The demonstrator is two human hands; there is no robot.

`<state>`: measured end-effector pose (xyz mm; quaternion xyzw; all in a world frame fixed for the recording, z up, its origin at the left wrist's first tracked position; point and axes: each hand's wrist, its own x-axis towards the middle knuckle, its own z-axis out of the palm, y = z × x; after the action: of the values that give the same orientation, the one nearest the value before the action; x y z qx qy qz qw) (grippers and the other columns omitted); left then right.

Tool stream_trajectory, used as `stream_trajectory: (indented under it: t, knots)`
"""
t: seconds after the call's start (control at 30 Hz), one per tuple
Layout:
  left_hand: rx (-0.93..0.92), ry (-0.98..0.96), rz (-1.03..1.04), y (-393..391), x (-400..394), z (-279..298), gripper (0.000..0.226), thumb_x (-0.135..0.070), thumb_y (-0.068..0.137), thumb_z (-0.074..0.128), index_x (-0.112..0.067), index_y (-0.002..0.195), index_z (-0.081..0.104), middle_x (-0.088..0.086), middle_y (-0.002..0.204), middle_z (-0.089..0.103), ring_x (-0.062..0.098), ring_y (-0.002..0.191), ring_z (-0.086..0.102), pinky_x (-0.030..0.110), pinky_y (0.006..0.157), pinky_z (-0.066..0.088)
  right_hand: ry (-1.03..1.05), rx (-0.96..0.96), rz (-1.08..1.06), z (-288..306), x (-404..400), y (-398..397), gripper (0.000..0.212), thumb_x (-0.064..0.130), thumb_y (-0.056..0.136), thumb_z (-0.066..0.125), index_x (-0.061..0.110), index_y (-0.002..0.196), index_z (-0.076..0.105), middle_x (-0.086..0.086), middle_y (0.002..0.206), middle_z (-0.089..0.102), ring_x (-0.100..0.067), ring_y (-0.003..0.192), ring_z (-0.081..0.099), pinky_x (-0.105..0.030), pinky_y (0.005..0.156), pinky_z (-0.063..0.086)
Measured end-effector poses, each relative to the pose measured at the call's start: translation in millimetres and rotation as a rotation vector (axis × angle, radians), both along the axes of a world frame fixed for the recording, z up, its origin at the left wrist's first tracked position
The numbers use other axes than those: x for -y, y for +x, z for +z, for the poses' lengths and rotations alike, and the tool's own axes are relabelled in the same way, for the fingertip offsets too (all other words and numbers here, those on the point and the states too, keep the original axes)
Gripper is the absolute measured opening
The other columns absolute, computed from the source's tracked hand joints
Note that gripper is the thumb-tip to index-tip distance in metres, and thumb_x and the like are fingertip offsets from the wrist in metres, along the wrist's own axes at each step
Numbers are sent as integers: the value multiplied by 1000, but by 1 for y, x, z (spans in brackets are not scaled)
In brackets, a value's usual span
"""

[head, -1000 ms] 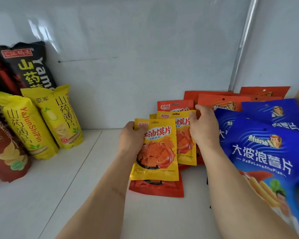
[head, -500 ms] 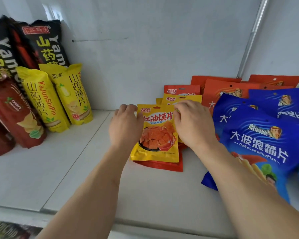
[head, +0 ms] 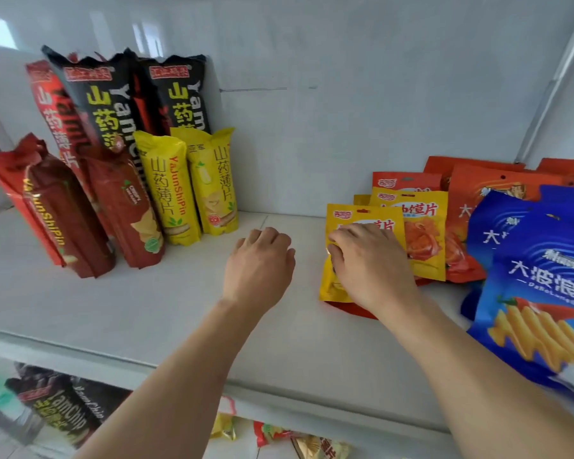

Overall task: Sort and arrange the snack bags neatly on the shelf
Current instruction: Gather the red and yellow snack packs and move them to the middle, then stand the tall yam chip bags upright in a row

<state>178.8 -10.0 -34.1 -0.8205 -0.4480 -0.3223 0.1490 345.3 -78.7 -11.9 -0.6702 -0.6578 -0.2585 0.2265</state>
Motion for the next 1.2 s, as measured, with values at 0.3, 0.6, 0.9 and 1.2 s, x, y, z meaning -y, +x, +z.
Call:
stream_trajectory:
  t: [0.3, 0.6, 0.9, 1.2]
  knots:
    - [-2, 27, -82, -86, -12, 1, 17, -24, 82, 62, -11, 85, 73, 7, 84, 69, 34, 78, 65, 40, 63, 53, -104, -55, -50, -1, -8, -84, 16, 25, 95, 56, 16, 99, 69, -3, 100, 70, -31, 95, 63, -39, 79, 45]
    - [-3, 56, -135, -146, -18, -6, 33, -31, 86, 44, -14, 82, 72, 5, 83, 67, 32, 76, 64, 38, 63, 51, -199, -81, -109, 1, -6, -152, 25, 29, 101, 45, 19, 113, 65, -1, 115, 67, -28, 107, 59, -38, 87, 41]
    - [11, 91, -74, -183, -9, 3, 23, -28, 85, 55, -14, 83, 72, 4, 81, 67, 31, 74, 63, 38, 61, 50, -226, -118, -47, 7, -7, -188, 28, 30, 103, 40, 21, 117, 62, 1, 118, 66, -26, 109, 57, -36, 84, 39]
    - [100, 54, 35, -246, -8, 2, 17, -28, 90, 59, -16, 89, 72, 0, 87, 67, 28, 78, 63, 38, 64, 53, -164, -233, 72, 16, -21, -239, 27, 30, 102, 42, 21, 119, 61, 1, 116, 67, -25, 103, 58, -34, 79, 45]
